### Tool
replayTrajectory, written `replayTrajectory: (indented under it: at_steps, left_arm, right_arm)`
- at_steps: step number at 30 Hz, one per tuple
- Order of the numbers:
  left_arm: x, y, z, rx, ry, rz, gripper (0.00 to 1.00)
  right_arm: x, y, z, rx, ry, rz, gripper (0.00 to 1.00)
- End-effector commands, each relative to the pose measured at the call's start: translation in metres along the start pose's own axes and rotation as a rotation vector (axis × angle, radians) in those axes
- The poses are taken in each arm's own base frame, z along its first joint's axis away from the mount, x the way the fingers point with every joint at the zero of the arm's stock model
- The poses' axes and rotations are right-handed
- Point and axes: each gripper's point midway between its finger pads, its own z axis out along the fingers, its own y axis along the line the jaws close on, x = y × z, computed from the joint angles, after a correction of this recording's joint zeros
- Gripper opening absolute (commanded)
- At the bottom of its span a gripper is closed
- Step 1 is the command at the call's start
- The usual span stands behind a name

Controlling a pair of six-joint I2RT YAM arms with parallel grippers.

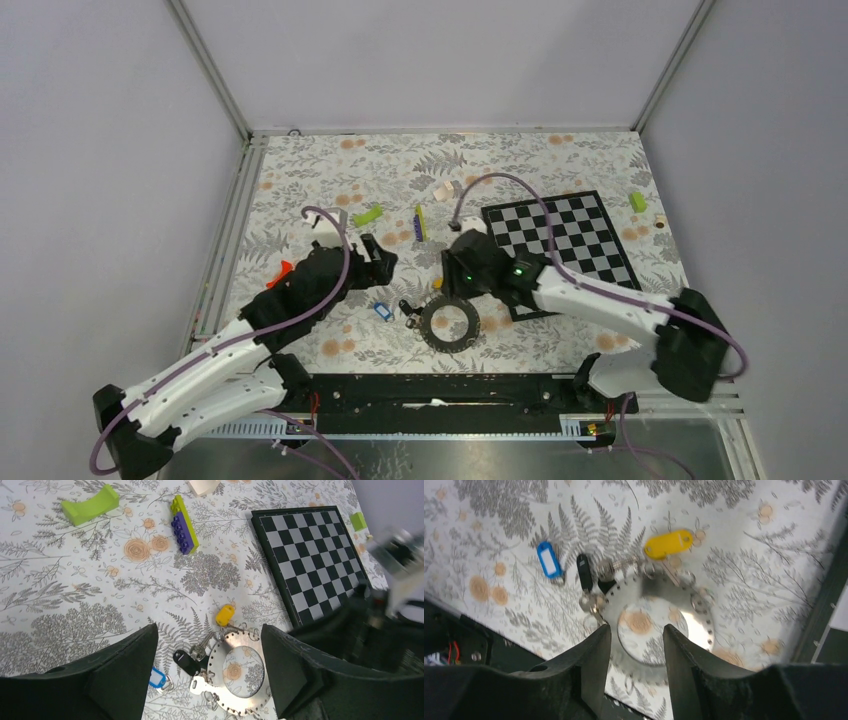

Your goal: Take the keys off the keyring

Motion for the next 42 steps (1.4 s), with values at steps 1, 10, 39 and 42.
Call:
replayTrajectory:
  at_steps: [1, 10, 39, 42]
  left_arm:
    - [-0.007, 0.004, -0.011, 0.005, -0.032, -0.043, 0.80]
    - [0.003, 0.005, -0.013, 0.032, 0.001, 0.006, 0.82]
    - [0.002, 0.017, -0.032, 0.036, -0.023, 0.015, 0.83]
    - [0.000, 0.016, -0.032, 0.038, -0.025, 0.011, 0.83]
  right_arm:
    - [-0.043, 0.015, 0.032, 0.093, -0.059, 0.060, 0.51]
    - [-0.037, -0.010, 0.095, 0.355, 0.036, 0.169, 0.71]
    - [-0.016, -0.028, 0.116, 0.456, 0.115, 0.148, 0.14]
    - [-0.032, -0.019, 0.108, 0.409, 0.070, 0.134, 0.08]
